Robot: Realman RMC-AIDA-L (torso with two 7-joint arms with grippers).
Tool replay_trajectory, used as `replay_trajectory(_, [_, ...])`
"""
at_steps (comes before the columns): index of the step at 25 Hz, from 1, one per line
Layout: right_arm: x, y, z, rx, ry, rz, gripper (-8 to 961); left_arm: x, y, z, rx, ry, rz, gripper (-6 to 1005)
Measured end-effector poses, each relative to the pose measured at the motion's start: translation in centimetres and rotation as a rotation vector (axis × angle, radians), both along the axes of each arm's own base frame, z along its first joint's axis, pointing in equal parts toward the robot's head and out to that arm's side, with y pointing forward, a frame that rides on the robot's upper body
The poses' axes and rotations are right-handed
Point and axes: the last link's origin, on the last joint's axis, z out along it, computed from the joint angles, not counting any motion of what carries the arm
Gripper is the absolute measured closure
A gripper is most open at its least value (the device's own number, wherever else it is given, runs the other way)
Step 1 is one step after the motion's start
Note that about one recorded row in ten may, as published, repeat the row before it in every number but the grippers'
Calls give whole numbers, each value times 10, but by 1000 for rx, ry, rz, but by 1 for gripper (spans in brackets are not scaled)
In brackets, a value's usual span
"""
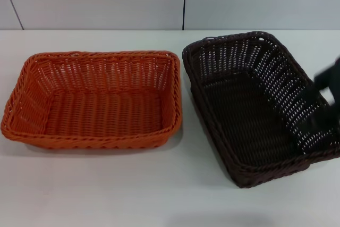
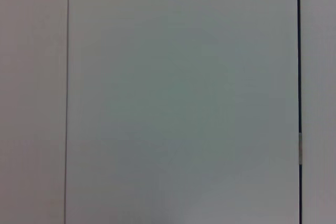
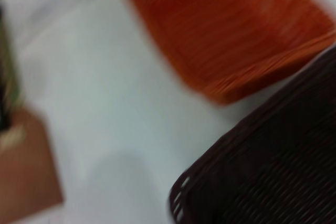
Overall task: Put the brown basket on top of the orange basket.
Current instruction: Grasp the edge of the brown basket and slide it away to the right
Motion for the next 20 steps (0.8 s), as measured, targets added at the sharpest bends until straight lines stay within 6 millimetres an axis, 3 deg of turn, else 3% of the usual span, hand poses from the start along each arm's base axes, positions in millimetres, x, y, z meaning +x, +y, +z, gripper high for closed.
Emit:
replay_trajectory(10, [8, -6, -31, -161, -257, 143, 197, 3, 4, 0, 5, -12, -12, 222])
replay_trajectory(20, [8, 6, -45, -171, -295, 193, 198, 3, 1, 1, 21, -24, -15, 220])
